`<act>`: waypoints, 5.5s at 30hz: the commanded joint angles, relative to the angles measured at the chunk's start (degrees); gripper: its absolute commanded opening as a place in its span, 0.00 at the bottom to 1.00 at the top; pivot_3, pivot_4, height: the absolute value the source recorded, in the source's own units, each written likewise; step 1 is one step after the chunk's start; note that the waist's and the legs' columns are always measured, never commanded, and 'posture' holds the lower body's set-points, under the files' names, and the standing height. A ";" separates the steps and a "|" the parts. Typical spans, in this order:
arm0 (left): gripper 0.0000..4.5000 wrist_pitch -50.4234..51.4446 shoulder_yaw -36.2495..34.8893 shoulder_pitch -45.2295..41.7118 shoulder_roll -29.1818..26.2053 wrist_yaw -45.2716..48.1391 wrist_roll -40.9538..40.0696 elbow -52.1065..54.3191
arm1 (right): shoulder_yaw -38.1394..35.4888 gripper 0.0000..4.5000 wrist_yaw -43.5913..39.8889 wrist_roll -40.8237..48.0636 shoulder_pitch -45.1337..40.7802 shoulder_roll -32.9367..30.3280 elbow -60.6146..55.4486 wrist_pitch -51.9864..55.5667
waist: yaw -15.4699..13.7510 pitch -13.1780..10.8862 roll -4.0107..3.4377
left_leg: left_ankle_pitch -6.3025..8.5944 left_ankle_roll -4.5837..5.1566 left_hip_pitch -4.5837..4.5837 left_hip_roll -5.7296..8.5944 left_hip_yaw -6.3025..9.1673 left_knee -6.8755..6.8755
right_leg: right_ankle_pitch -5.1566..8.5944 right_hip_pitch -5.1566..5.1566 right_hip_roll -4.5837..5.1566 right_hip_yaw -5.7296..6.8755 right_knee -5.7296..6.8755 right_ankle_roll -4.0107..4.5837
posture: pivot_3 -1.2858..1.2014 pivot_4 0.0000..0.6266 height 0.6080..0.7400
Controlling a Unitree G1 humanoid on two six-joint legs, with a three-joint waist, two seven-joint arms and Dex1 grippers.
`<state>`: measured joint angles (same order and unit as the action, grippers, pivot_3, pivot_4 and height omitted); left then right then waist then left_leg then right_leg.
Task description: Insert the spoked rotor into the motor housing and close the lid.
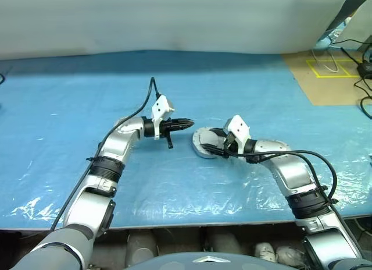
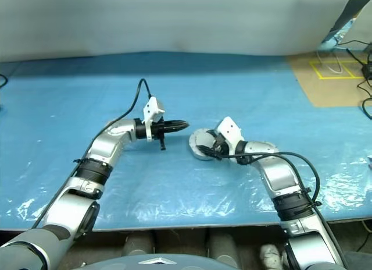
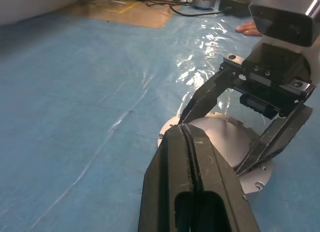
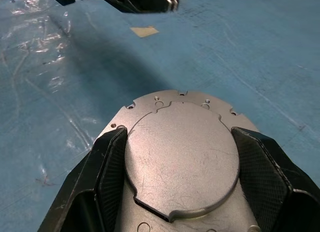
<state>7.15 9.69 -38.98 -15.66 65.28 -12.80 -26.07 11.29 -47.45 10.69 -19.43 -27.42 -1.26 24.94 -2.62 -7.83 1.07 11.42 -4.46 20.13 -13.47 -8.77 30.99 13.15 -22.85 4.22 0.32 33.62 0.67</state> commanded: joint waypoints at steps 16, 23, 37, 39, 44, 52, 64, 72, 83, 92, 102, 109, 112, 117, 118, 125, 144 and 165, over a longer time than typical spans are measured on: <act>0.00 -11.75 7.21 -0.19 0.42 1.06 9.79 -7.34 | 3.95 0.66 0.46 -1.89 3.81 1.32 3.57 4.49 | -0.06 -0.01 -0.21 | 0.06 -0.10 -0.29 -0.07 -0.01 0.03 | 0.16 0.29 0.03 0.07 0.12 0.28 | 0.52 0.24 1.00; 0.00 -17.52 9.13 -0.19 0.08 0.82 13.86 -12.08 | 3.85 0.82 1.10 -3.62 4.76 0.86 3.99 1.10 | -0.82 0.03 -0.26 | 0.07 -0.09 -0.73 -0.06 -0.02 0.04 | 0.21 0.75 0.08 0.06 0.06 0.32 | 0.52 0.24 1.00; 0.00 -19.35 9.75 -0.12 -0.14 1.92 14.10 -10.84 | -4.33 0.99 3.27 0.20 2.78 2.28 1.23 -4.48 | -1.33 -0.01 -0.37 | 0.07 -0.08 -0.73 -0.04 -0.16 0.03 | 0.21 0.47 0.07 -0.10 0.07 0.32 | 0.52 0.24 1.00; 0.00 -19.72 9.95 -0.16 -0.28 1.72 14.44 -10.75 | -5.21 0.99 2.67 0.89 3.28 1.07 -0.64 -4.65 | -1.43 -0.08 -0.49 | 0.07 -0.08 -0.56 -0.02 -0.16 0.04 | 0.20 0.36 0.08 -0.09 0.06 0.30 | 0.52 0.24 1.00; 0.00 -19.22 9.57 0.16 -0.24 2.32 13.70 -9.95 | -12.14 0.99 5.01 7.14 3.00 1.10 -3.55 0.56 | -1.48 -0.25 -0.74 | 0.06 -0.08 -0.31 0.00 -0.13 0.05 | 0.08 0.11 0.07 -0.06 0.08 0.11 | 0.52 0.24 1.00; 0.00 -18.49 9.38 0.56 -0.13 2.31 13.41 -8.90 | -27.30 0.99 13.21 28.07 3.99 5.78 -4.64 28.53 | -1.52 -0.35 -0.91 | 0.05 -0.08 -0.19 0.04 -0.08 0.03 | 0.06 0.00 0.07 -0.06 0.11 0.09 | 0.52 0.24 1.00; 0.00 -18.51 9.56 1.14 -0.37 2.11 13.69 -8.64 | -32.14 0.99 18.90 42.47 10.99 10.92 -3.25 46.33 | -2.28 -0.47 -1.15 | 0.05 -0.10 -0.16 0.01 -0.09 0.02 | 0.18 0.06 0.08 -0.03 0.13 0.28 | 0.52 0.24 1.00; 0.00 -18.26 9.35 1.25 -0.83 2.02 13.60 -8.17 | -35.06 0.99 22.40 43.67 9.82 16.79 1.71 41.17 | -1.98 -0.46 -1.14 | 0.05 -0.10 -0.19 0.01 -0.10 0.03 | 0.18 0.09 0.09 -0.04 0.13 0.29 | 0.52 0.24 1.00; 0.00 -18.34 9.11 1.17 -1.49 1.82 13.77 -8.60 | -35.23 0.31 26.23 47.95 10.00 19.63 0.30 39.85 | -1.93 -0.46 -1.17 | 0.05 -0.09 -0.17 0.07 -0.10 0.05 | 0.18 0.09 0.17 -0.03 0.12 0.28 | 0.52 0.24 1.00; 0.00 -18.45 8.08 0.36 -1.46 1.67 13.06 -9.93 | -31.02 0.25 28.27 46.35 10.44 21.72 -0.78 39.48 | -1.33 -0.45 -1.18 | 0.05 -0.10 -0.20 0.07 -0.10 0.04 | 0.18 0.09 0.15 -0.07 0.14 0.28 | 0.52 0.24 1.00; 0.00 0.66 -5.85 -3.73 -1.08 0.64 -4.24 -0.04 | -33.25 0.25 29.53 49.16 7.89 22.24 3.37 39.71 | -0.35 -0.47 -1.18 | 0.04 -0.11 -0.13 0.01 -0.11 0.03 | 0.18 -0.14 0.02 -0.15 0.21 0.29 | 0.52 0.24 1.00; 0.00 20.97 -16.30 -5.49 -5.92 -2.62 -16.18 3.39 | -37.99 0.25 34.84 56.35 2.15 26.31 5.95 38.59 | 0.27 -0.53 -1.28 | 0.04 -0.12 -0.10 0.06 -0.13 -0.04 | 0.18 -0.24 -0.01 -0.24 0.19 0.30 | 0.52 0.24 1.00; 0.00 30.54 -17.24 -0.98 -8.66 -2.33 -20.17 8.45 | -38.55 0.25 36.20 59.12 -0.27 28.33 6.05 37.70 | 0.23 -0.61 -1.37 | 0.03 -0.13 -0.03 0.06 -0.11 -0.04 | 0.05 -0.45 -0.01 -0.19 0.19 0.10 | 0.52 0.24 1.00; 0.00 35.36 -19.11 4.78 -9.88 -3.65 -24.01 15.06 | -38.09 0.25 37.32 61.31 -2.45 29.83 6.26 37.24 | -0.72 -0.92 -1.49 | 0.00 -0.09 0.50 0.01 0.06 -0.05 | 0.04 -0.73 0.00 0.14 0.18 0.08 | 0.52 0.24 1.00; 0.04 36.54 -21.05 5.81 -9.70 -4.84 -25.74 15.72 | -37.93 0.25 37.42 61.86 -3.22 30.02 6.31 37.32 | -1.08 -0.93 -1.50 | -0.06 0.01 0.76 0.01 0.12 0.02 | 0.03 -0.92 0.01 0.20 0.21 0.06 | 0.52 0.24 1.00; 0.51 43.87 -30.01 7.65 -9.92 -10.45 -34.43 14.78 | -37.70 0.25 38.26 64.41 -7.15 30.01 7.40 37.29 | -1.67 -0.94 -1.48 | 0.00 -0.10 1.05 0.04 0.23 0.26 | 0.01 -1.10 0.03 0.29 0.41 0.04 | 0.52 0.24 1.00; 1.00 47.37 -26.48 11.16 -1.37 -14.45 -37.97 15.10 | -35.37 0.25 42.29 73.51 -9.69 26.37 5.28 39.61 | -1.76 -0.97 -1.44 | 0.02 -0.12 1.03 -0.04 0.27 1.16 | 0.00 -1.18 0.08 0.13 1.29 0.03 | 0.52 0.24 1.00; 1.00 46.87 -27.55 5.69 8.65 -18.72 -41.61 9.68 | -32.33 0.25 44.17 76.50 -9.56 23.34 5.87 38.46 | -2.07 -0.98 -1.41 | 0.02 -0.11 1.11 -0.03 0.31 1.22 | -0.03 -1.18 0.06 0.13 1.31 -0.02 | 0.52 0.24 1.00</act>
<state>54.11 -17.43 -31.97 -7.30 46.67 -52.72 -17.61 -21.29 -2.48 83.95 -27.48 -4.35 7.59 63.81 -4.69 -8.81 -0.34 11.43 -4.56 21.25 -13.51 -8.46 32.20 13.12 -24.03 4.27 0.45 34.92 0.65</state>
